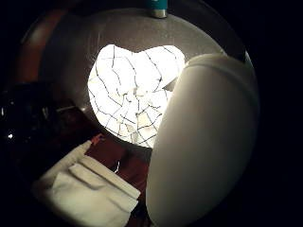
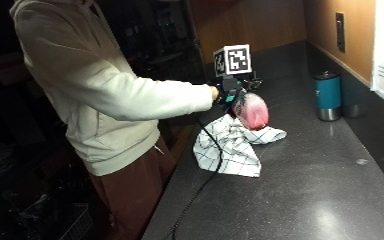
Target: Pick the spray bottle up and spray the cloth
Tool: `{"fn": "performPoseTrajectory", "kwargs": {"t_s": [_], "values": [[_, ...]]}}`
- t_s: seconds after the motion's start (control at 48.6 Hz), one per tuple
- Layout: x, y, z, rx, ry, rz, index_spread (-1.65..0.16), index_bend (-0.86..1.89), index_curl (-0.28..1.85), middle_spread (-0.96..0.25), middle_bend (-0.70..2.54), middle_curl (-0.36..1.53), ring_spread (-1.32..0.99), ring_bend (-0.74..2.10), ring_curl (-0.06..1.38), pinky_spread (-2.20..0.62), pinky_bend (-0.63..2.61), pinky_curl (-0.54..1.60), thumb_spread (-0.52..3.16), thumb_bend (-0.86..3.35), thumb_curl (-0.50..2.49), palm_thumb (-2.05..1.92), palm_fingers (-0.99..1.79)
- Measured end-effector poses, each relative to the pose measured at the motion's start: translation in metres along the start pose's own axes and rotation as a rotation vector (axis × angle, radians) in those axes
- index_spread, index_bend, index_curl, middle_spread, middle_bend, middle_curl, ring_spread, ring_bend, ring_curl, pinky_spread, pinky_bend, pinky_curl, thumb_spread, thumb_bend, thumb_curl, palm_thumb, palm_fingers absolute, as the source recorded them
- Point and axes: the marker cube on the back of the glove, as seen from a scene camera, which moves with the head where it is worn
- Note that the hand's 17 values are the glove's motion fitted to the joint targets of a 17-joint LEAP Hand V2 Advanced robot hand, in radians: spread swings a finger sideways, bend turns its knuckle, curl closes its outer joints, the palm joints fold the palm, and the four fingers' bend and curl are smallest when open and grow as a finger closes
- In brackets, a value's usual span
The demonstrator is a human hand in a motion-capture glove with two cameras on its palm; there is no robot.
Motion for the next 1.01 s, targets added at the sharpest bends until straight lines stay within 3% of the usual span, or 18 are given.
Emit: {"fn": "performPoseTrajectory", "kwargs": {"t_s": [0.391, 0.74, 1.008], "values": [[-0.012, -0.004, -0.022, 0.057, -0.097, 0.008, -0.20, 0.34, 0.56, -0.12, 0.61, 0.54, -0.18, 0.60, 0.50, -0.24, 0.26, 0.40, -0.11, -0.03, 0.70, 1.08, 1.32], [-0.018, -0.005, -0.089, 0.418, -0.501, 0.064, -0.20, 0.34, 0.57, -0.12, 0.61, 0.54, -0.19, 0.60, 0.50, -0.24, 0.27, 0.40, -0.10, -0.03, 0.71, 1.08, 1.32], [-0.057, -0.037, -0.124, 0.570, -0.925, 0.077, -0.20, 0.34, 0.57, -0.13, 0.61, 0.53, -0.19, 0.60, 0.50, -0.24, 0.28, 0.41, -0.10, -0.03, 0.71, 1.08, 1.32]]}}
